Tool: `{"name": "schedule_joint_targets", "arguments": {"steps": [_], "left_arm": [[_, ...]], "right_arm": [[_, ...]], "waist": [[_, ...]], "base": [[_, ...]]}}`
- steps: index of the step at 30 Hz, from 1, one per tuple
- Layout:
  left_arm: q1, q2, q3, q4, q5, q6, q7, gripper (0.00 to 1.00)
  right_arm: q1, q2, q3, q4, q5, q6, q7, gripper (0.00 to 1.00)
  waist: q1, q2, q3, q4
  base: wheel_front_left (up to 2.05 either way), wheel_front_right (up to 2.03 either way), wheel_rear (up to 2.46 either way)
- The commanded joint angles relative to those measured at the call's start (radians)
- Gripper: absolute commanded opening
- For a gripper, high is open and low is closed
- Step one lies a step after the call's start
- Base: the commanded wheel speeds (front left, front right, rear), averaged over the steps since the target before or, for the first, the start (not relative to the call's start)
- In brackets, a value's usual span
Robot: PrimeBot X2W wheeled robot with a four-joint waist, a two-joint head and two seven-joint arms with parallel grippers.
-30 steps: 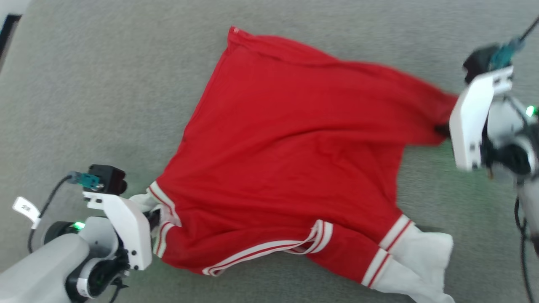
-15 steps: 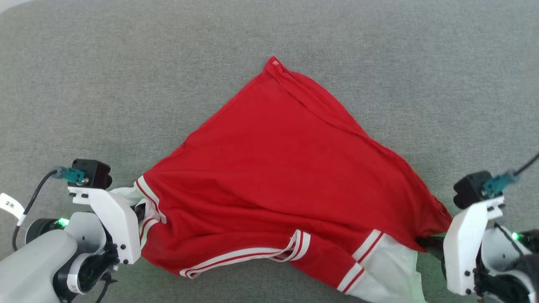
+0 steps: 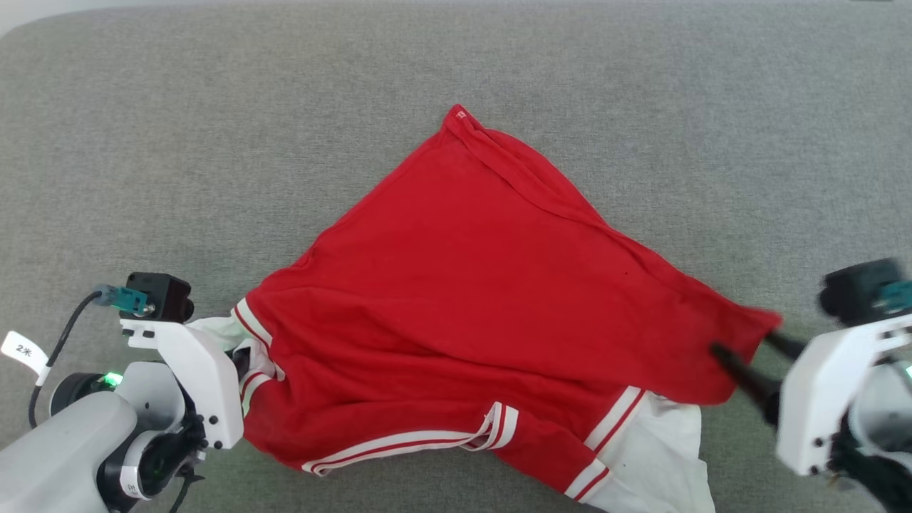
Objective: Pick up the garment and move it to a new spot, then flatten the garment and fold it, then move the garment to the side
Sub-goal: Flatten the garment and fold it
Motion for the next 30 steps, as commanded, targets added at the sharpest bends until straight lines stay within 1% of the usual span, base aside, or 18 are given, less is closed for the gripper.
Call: {"name": "schedule_joint_targets", "arguments": {"steps": [1,4,7,9,12,17,18,22,23,24,25,30], "left_arm": [[0.015,-0.006,-0.002,-0.003,-0.004,-0.001,-0.002,0.00],[0.018,-0.010,-0.004,-0.007,-0.005,-0.001,-0.002,0.00],[0.017,-0.013,-0.004,-0.010,-0.004,-0.001,-0.004,0.00],[0.010,-0.019,-0.006,-0.012,0.002,-0.003,-0.003,0.00],[-0.009,-0.034,-0.010,-0.016,0.014,-0.008,-0.002,0.00],[-0.046,-0.071,-0.025,-0.005,0.041,-0.026,0.010,0.00],[-0.063,-0.092,-0.033,0.006,0.047,-0.037,0.014,0.00],[-0.092,-0.134,-0.046,0.033,0.064,-0.064,0.017,0.00],[-0.092,-0.134,-0.046,0.033,0.064,-0.064,0.017,0.00],[-0.098,-0.144,-0.049,0.041,0.067,-0.071,0.017,0.00],[-0.109,-0.162,-0.053,0.060,0.074,-0.083,0.014,0.00],[-0.135,-0.214,-0.064,0.105,0.086,-0.117,0.011,0.00]], "right_arm": [[0.000,0.005,-0.019,-0.062,0.005,0.000,0.005,1.00],[-0.031,-0.007,-0.031,-0.156,-0.016,0.000,-0.010,1.00],[-0.062,-0.010,-0.023,-0.184,-0.033,0.000,-0.040,1.00],[-0.107,-0.012,-0.010,-0.176,-0.049,0.000,-0.080,1.00],[-0.186,-0.011,0.029,-0.113,-0.063,0.000,-0.146,1.00],[-0.335,-0.038,0.112,0.073,-0.068,0.000,-0.233,1.00],[-0.398,-0.053,0.148,0.163,-0.068,0.000,-0.263,1.00],[-0.541,-0.083,0.235,0.360,-0.059,0.000,-0.313,1.00],[-0.541,-0.083,0.235,0.360,-0.059,0.000,-0.313,1.00],[-0.575,-0.089,0.267,0.407,-0.050,0.000,-0.323,1.00],[-0.644,-0.103,0.319,0.511,-0.042,0.000,-0.328,1.00],[-0.792,-0.126,0.440,0.764,-0.037,0.000,-0.315,1.00]], "waist": [[0.0000,0.0000,-0.006,0.006],[0.0000,0.0000,-0.011,0.017],[0.0000,0.0000,-0.012,0.026],[0.0000,0.0000,-0.011,0.039],[0.0000,0.0000,-0.005,0.067],[0.0000,0.0000,0.011,0.131],[0.0000,0.0000,0.017,0.161],[0.0000,0.0000,0.030,0.214],[0.0000,0.0000,0.030,0.214],[0.0000,0.0000,0.033,0.226],[0.0000,0.0000,0.041,0.247],[0.0000,0.0000,0.060,0.302]], "base": [[0.00,0.00,0.00],[0.00,0.00,0.00],[0.00,0.00,0.00],[0.00,0.00,0.00],[0.00,0.00,0.00],[0.00,0.00,0.00],[0.00,0.00,0.00],[0.00,0.00,0.00],[0.00,0.00,0.00],[0.00,0.00,0.00],[0.00,0.00,0.00],[0.00,0.00,0.00]]}}
